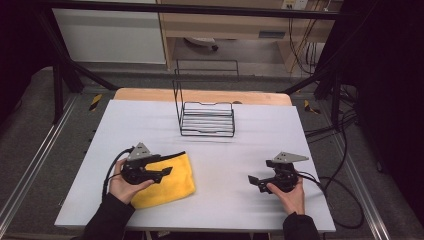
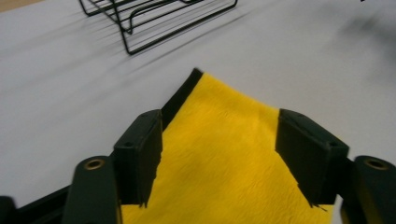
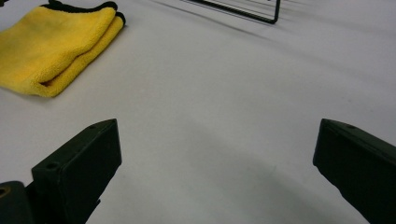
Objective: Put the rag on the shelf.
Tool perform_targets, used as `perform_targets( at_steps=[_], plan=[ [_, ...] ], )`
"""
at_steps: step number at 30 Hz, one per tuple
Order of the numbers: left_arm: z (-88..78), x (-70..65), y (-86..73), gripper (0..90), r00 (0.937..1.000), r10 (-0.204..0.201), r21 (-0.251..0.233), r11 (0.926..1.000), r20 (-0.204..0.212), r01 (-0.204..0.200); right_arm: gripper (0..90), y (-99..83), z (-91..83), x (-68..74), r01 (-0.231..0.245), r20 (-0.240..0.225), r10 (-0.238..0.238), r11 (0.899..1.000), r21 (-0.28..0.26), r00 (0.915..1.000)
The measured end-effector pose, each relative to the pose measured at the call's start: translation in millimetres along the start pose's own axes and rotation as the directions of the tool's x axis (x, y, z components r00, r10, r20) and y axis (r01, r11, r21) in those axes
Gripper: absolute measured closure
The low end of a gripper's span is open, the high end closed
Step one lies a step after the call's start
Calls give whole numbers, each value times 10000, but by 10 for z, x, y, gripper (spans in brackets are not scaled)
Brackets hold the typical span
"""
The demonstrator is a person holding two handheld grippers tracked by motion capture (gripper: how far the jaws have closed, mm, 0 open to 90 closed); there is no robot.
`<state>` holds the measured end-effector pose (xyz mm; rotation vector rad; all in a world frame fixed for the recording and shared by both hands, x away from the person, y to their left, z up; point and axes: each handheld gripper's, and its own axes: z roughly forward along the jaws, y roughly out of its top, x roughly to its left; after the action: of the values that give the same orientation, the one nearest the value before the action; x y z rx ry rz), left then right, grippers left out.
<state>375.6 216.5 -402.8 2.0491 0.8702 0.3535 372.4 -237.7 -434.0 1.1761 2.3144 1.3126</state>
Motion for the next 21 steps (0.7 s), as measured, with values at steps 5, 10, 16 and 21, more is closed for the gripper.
perform_targets(
  at_steps=[5, 10, 16, 21],
  plan=[
    [-169, 200, -195, 202, 9993, -158, -13, 9999, -325, 158, 17, 52, 76, 118, 118, 16, -118, 9999, 75, 9999],
    [-252, 298, -389, 125, 9972, -175, 55, 9998, -733, 180, 29, 111, 166, 260, 201, 24, -201, 9998, -20, 9998],
    [-292, 360, -478, 85, 9971, -309, 31, 9995, -692, 311, 36, 223, 351, 534, 310, 66, -310, 9995, -25, 9995],
    [-303, 379, -504, 62, 9979, -226, 4, 9997, -614, 226, 36, 299, 552, 777, 498, 17, -498, 9984, 250, 9988]
  ],
)
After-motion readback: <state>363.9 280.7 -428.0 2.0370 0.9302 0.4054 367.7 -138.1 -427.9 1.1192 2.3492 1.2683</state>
